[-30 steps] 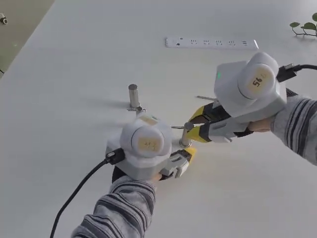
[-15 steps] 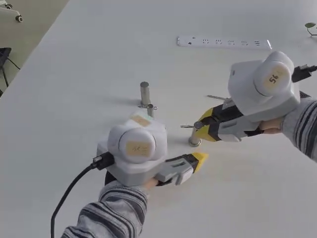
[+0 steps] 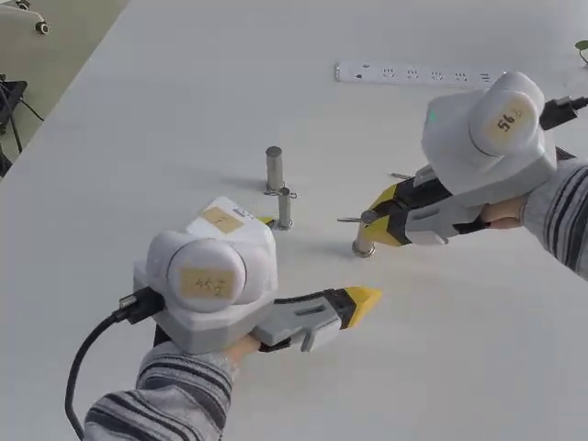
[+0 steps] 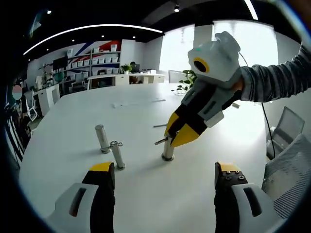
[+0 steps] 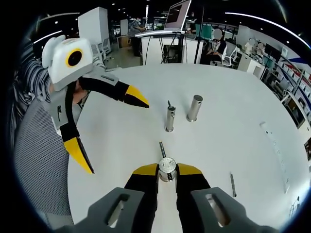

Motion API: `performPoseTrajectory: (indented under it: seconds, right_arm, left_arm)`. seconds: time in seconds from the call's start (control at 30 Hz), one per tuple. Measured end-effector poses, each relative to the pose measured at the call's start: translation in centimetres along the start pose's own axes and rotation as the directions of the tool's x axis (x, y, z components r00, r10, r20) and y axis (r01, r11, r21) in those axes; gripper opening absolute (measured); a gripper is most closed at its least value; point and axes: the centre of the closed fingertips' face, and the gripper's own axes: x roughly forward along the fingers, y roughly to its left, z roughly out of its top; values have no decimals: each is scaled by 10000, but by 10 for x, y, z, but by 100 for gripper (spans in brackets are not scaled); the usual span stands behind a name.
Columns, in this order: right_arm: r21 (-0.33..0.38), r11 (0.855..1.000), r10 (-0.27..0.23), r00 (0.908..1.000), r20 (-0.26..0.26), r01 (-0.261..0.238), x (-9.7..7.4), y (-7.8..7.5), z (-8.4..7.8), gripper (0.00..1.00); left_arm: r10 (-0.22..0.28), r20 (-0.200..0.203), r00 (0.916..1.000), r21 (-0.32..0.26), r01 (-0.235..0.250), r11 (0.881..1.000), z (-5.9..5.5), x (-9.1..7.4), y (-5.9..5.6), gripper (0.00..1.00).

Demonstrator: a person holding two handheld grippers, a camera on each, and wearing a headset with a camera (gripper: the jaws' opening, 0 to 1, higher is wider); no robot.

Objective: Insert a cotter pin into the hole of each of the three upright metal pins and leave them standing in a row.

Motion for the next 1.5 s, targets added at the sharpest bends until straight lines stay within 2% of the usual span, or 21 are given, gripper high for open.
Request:
performPoseTrajectory:
  seconds: [0.1,0.33,0.53,0.9,1.03,1.33,1.5]
  right_arm:
    - [73,10000,-15,10000,-12,15,3,-5,2,7]
    - [160,9999,-56,9999,-138,58,8,-13,4,7]
    - [298,9995,-87,9998,-200,93,12,-20,3,8]
    - [279,9996,-18,9994,-344,28,14,-27,3,8]
    - [607,9981,127,9991,-406,-102,13,-28,1,8]
    - [971,9947,355,9990,-278,-327,13,-27,1,8]
    - [840,9953,499,9984,-262,-476,13,-25,1,8]
  left_arm:
    - [45,135,9999,91,-46,9999,4,-5,5,87]
    - [13,66,10000,443,-16,9990,11,-7,14,95]
    - [114,89,9999,335,-117,9994,11,-8,20,98]
    - [30,-34,10000,279,-29,9996,8,-9,21,99]
    - [5,-154,9999,253,-1,9997,4,-9,20,99]
    - [-69,-180,9998,194,72,9998,3,-10,18,98]
    - [-143,-234,9996,240,148,9996,2,-10,15,98]
